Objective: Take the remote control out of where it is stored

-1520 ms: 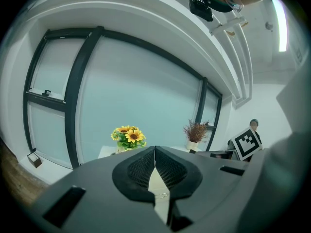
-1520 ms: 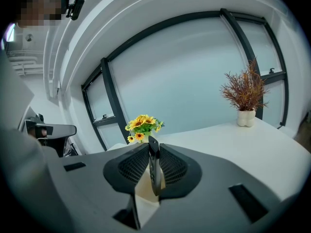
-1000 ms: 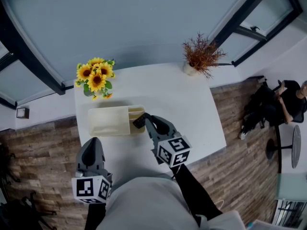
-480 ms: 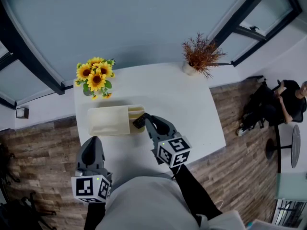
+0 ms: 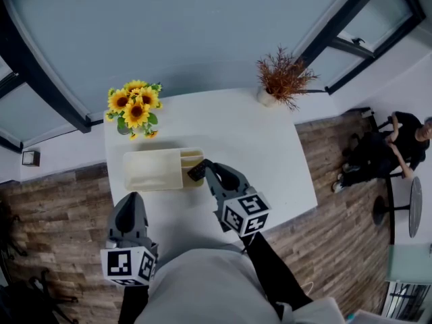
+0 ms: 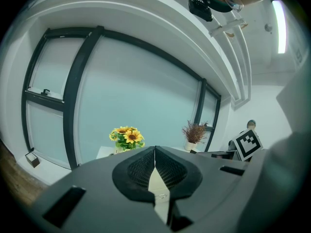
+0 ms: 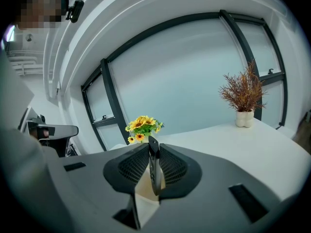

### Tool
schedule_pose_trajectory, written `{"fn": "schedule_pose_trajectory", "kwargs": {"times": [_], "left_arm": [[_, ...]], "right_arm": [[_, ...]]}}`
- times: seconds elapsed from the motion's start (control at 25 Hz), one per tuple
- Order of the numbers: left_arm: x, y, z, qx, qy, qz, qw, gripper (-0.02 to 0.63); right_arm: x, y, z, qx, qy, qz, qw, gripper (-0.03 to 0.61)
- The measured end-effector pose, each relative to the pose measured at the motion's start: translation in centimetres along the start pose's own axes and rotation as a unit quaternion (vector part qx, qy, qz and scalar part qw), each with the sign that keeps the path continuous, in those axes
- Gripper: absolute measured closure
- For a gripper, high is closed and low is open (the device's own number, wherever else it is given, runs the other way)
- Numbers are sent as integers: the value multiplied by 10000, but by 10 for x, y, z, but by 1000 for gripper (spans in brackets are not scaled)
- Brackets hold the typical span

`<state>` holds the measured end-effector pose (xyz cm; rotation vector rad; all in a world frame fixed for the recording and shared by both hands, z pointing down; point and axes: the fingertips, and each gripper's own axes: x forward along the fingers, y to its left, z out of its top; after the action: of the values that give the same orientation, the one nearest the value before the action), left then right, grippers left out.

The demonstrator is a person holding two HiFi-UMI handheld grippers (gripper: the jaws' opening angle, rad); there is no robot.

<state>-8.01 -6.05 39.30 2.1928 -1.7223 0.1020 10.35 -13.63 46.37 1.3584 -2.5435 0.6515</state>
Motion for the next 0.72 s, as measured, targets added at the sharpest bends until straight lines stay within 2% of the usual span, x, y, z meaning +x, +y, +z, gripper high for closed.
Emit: {"fn": "schedule_pose_trajectory", "kwargs": {"times": [0.72], "left_arm": [[-1,3,-1,0,-19,29,10000,604]], "right_arm": [[-1,-1,3,-57,-23,7,10000,509]]}}
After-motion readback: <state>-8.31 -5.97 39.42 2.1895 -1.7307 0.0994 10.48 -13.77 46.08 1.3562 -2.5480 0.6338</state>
